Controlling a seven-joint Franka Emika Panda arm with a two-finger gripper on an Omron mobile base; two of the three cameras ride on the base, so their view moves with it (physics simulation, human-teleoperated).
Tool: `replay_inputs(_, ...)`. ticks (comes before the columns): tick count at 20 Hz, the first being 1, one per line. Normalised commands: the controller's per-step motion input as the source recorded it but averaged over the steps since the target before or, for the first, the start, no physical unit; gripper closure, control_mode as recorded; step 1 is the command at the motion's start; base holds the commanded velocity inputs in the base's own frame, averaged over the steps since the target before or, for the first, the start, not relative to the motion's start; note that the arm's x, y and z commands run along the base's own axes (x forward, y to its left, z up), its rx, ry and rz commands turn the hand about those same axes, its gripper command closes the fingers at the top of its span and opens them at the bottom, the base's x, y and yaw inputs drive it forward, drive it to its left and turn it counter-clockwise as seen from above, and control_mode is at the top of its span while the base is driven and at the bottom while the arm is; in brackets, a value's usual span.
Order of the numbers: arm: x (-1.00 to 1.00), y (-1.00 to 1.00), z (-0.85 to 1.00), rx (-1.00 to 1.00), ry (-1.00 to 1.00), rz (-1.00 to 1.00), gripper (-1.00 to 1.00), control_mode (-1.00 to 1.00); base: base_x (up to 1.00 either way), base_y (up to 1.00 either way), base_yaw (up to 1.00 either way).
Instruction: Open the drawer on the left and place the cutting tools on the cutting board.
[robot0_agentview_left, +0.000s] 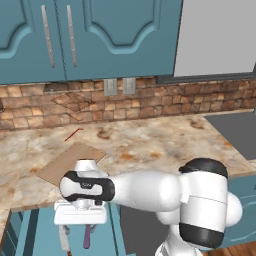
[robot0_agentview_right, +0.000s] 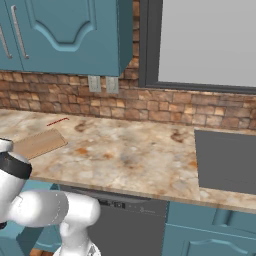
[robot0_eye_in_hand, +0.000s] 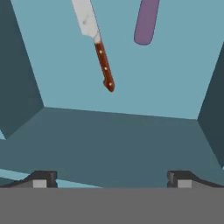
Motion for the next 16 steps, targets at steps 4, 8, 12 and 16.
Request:
replay_inputs(4,0.0,0.0,0.0,-0.01,0.0,0.02,-1.0,-1.0,0.0,0.0,0.0)
replay_inputs(8,0.0,-0.22,0.0,0.0,-0.12,0.07,-1.0,-1.0,0.0,0.0,0.0)
replay_inputs(12,0.0,-0.18,-0.2,-0.03,-0.18,0.13,-1.0,-1.0,0.0,0.0,0.0)
replay_inputs(16,-0.03,0.0,-0.01,-0.01,-0.02,0.03,-1.0,-1.0,0.0,0.0,0.0)
